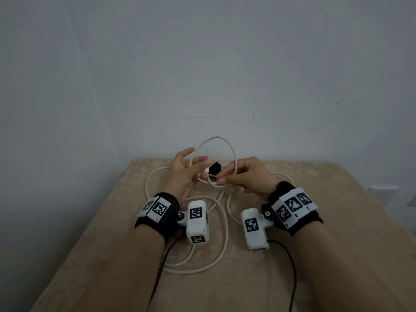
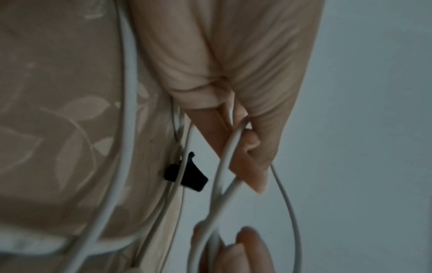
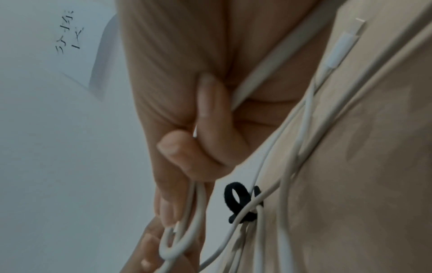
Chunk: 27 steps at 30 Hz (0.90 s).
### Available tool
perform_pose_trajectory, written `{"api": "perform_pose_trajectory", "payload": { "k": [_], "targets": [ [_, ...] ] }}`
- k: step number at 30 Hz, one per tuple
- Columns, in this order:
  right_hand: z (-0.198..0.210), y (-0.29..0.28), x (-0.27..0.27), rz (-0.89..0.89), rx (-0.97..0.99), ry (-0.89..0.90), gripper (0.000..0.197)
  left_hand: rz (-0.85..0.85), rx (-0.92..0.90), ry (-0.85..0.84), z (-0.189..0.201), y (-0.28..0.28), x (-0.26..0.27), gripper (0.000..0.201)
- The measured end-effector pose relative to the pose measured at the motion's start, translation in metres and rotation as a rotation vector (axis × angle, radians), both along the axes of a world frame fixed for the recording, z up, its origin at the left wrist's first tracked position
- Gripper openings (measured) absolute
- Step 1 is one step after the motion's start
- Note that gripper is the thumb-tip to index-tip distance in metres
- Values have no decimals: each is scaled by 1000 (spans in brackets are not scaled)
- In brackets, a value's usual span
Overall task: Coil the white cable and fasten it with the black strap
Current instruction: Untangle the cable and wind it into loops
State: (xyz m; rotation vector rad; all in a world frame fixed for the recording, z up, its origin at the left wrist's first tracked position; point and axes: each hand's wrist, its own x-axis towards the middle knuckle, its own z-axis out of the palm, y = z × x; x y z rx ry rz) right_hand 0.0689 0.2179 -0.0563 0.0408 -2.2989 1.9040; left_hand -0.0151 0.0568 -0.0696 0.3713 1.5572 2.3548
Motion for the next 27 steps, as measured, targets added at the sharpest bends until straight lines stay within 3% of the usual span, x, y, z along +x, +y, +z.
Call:
{"api": "perform_pose_trajectory", "payload": {
  "k": [5,9,12,20,27],
  "targets": [
    [-9,6,-3,-82,-109,32,17,-153,100,-93,6,-1,3,23],
    [-13,9,-2,-126,-264,38,26,-310,278,-247,11,-6,3,39],
    [-13,8,0,-131,-322,23,20,-297,238,-206,10,-4,4,22],
    [-8,4,2,-145,-504,35,17,-100,165,-53,3,-3,-1,18],
    [-13,10,-2,-177,-677,35,21,-46,296,-58,2,-3,-5,17]
  ]
}}
